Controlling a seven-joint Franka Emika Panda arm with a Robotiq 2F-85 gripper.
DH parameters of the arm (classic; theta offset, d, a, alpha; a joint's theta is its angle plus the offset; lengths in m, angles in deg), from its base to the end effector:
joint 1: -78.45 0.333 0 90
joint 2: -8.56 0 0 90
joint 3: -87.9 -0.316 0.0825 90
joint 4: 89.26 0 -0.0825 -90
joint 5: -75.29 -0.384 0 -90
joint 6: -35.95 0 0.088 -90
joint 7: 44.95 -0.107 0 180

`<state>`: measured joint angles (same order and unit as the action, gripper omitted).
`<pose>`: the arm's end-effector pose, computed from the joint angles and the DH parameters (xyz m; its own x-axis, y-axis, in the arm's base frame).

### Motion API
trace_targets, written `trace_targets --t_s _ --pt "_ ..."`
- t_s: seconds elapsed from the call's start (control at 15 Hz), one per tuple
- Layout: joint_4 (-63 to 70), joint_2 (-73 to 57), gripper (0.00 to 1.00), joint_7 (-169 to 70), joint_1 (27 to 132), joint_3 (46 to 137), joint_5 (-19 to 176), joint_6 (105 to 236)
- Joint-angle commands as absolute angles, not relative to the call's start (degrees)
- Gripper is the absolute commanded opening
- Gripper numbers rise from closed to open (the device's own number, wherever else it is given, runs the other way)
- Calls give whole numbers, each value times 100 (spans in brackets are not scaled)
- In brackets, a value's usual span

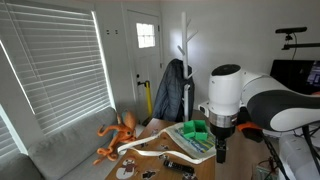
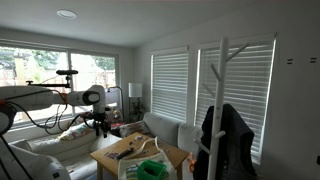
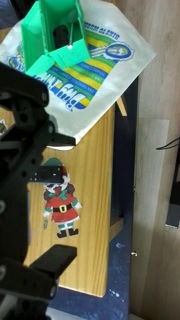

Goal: Put the black remote in the green lunchbox

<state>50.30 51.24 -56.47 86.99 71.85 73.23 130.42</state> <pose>0.2898 0.1535 0.5359 0.9892 0.1438 -0.0286 0.1465 -0.9760 0.1613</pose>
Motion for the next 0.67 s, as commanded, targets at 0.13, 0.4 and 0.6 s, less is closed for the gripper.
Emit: trace_targets --t_s 0.13,0.4,0.6 --pt "5302 4582 100 -5278 8580 7561 7517 14330" --pt "5130 3673 100 -4883 8475 8122 7208 14871" --pt "4870 2842 100 -4651 8445 8470 6864 15038"
